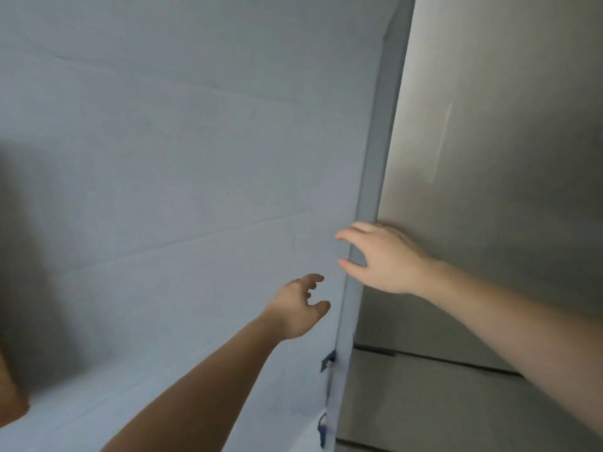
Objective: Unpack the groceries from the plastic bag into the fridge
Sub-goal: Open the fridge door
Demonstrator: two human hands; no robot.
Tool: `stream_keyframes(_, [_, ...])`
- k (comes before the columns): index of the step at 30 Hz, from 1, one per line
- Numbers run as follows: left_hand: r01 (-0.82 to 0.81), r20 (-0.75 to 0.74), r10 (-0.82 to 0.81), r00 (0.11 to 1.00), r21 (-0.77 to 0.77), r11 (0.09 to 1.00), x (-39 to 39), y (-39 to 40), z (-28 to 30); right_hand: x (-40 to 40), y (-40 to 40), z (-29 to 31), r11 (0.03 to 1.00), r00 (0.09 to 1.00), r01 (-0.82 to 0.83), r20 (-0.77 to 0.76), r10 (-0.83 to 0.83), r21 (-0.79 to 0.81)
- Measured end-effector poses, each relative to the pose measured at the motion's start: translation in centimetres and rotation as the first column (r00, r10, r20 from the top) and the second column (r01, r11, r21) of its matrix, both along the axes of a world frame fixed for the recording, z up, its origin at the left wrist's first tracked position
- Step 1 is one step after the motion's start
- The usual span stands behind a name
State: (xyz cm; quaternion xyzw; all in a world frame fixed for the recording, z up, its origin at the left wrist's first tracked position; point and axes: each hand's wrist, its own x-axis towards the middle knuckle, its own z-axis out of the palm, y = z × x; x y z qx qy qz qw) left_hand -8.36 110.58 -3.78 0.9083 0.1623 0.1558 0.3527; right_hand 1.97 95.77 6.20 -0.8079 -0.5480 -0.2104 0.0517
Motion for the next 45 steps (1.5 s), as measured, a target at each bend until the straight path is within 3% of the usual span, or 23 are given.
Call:
stream_keyframes(3, [0.127,0.015,-0.127,0.992,-0.155,0.980,3.7,-0.8,0.5,0.5,1.2,2.1,0.976,0.909,0.122,0.415,-0.037,-0.181])
stream_keyframes(7, [0.240,0.044,-0.239,0.970,-0.317,0.917,6.5,-1.9,0.1,0.6,2.5,2.4,0.847,0.786,0.399,0.607,-0.119,-0.351])
stream_keyframes(13, [0.269,0.103,-0.249,0.963,-0.393,0.879,8.3,-2.2,-1.4,0.7,3.1,1.3,0.798,0.750,0.483,0.640,-0.166,-0.360])
stream_keyframes(18, [0.291,0.110,-0.272,0.956,-0.479,0.828,7.8,-2.4,-1.2,0.2,2.8,0.4,0.822,0.733,0.490,0.648,-0.208,-0.291])
stream_keyframes(21, [0.301,0.108,-0.283,0.953,-0.429,0.852,7.1,-2.1,-0.8,-1.3,2.6,0.1,0.818,0.732,0.513,0.631,-0.257,-0.261])
stream_keyframes(24, [0.317,0.142,-0.285,0.948,-0.350,0.881,6.2,-2.0,-0.5,-2.7,1.0,0.0,0.874,0.756,0.447,0.603,-0.253,-0.193])
stream_keyframes(27, [0.324,0.169,-0.298,0.939,-0.156,0.933,4.9,-2.6,0.1,-5.0,-1.6,-0.2,0.921,0.739,0.357,0.651,-0.177,-0.155])
stream_keyframes(31, [0.333,0.146,-0.346,0.927,0.110,0.937,2.4,-5.0,2.3,-8.7,-6.2,-0.2,0.952,0.718,0.277,0.687,-0.113,-0.133])
stream_keyframes(38, [0.374,-0.103,-0.370,0.923,0.455,0.808,-1.3,-12.1,3.2,-15.7,-17.4,-0.8,0.966,0.733,0.232,0.674,-0.098,-0.113])
stream_keyframes(42, [0.417,-0.153,-0.397,0.905,0.505,0.756,-2.4,-16.3,2.6,-19.4,-24.1,-0.6,0.967,0.737,0.243,0.664,-0.129,-0.081])
stream_keyframes(45, [0.470,-0.197,-0.445,0.874,0.578,0.667,-3.2,-19.7,3.1,-21.4,-28.4,-0.6,0.971,0.720,0.238,0.666,-0.196,0.028])
